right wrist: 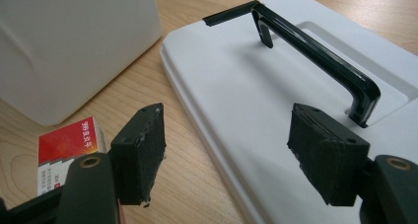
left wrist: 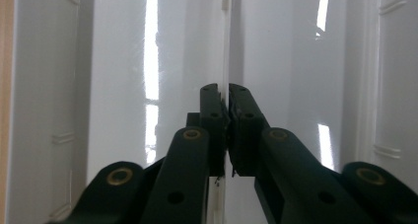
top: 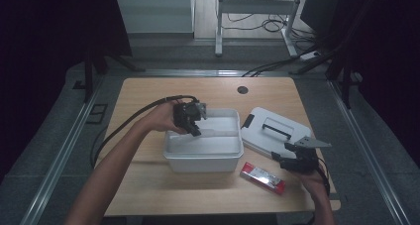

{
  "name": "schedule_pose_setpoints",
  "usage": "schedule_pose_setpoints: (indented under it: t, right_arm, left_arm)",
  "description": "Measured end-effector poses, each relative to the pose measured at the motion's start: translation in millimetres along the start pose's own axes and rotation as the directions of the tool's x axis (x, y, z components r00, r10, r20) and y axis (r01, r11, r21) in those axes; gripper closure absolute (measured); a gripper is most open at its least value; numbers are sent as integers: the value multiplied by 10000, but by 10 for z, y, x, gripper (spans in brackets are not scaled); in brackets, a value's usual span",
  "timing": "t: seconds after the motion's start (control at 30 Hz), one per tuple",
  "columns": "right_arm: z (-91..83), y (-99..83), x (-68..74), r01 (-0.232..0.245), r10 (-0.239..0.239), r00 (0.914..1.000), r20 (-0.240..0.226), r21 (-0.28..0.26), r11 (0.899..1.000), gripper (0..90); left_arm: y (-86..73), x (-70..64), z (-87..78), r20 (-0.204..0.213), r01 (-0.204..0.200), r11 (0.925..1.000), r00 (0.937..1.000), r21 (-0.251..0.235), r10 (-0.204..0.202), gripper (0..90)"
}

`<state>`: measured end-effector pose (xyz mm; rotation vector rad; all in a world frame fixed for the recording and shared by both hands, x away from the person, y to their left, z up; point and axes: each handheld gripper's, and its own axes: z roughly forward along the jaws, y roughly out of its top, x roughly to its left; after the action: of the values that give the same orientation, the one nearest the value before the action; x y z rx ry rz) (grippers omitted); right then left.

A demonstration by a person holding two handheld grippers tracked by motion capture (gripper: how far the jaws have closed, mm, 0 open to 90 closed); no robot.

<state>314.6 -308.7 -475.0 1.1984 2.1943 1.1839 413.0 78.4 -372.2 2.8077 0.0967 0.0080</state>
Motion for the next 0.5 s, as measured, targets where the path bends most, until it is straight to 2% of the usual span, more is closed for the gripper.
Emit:
schedule_pose_setpoints:
  t: [0.23,0.5]
  right_arm:
    - [-3,-1,3,0,0,10000,0,20,10000,303]
    - [-4,-1,0,-28,28,10000,11,2,10000,303]
  left_arm:
    - [-1,15,1,125,66,10000,9999,-28,-65,896]
    - [-5,11,-2,87,-26,10000,10000,-48,26,898]
